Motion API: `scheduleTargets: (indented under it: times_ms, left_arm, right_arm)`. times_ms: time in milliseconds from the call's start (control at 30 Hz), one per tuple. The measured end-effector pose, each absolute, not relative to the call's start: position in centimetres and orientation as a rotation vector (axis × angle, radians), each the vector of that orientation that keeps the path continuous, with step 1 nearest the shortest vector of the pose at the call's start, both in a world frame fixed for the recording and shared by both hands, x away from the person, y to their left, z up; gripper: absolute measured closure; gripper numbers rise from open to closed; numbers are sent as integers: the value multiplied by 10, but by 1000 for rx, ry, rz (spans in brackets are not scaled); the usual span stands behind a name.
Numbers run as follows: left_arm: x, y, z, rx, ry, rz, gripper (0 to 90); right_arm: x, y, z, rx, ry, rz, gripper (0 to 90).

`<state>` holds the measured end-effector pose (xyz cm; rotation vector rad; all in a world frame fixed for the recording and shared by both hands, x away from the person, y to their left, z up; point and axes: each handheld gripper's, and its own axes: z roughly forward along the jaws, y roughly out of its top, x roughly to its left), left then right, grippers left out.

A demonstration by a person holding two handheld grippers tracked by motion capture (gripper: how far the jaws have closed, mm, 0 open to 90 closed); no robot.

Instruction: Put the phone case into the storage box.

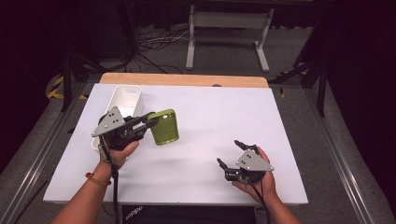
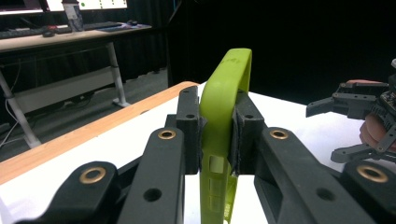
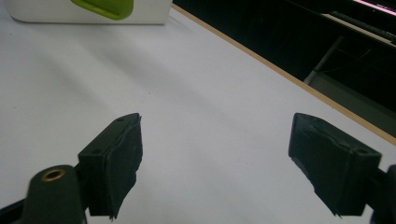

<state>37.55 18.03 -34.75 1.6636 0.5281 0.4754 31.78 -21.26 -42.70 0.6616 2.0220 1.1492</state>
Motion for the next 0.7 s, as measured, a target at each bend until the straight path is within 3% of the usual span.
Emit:
scheduleTargets:
  times_ms: [700]
  left_arm:
    - [373, 202, -337, 1652, 505, 507, 776]
  right_arm:
    - [317, -215, -430, 665, 2004, 1187, 83]
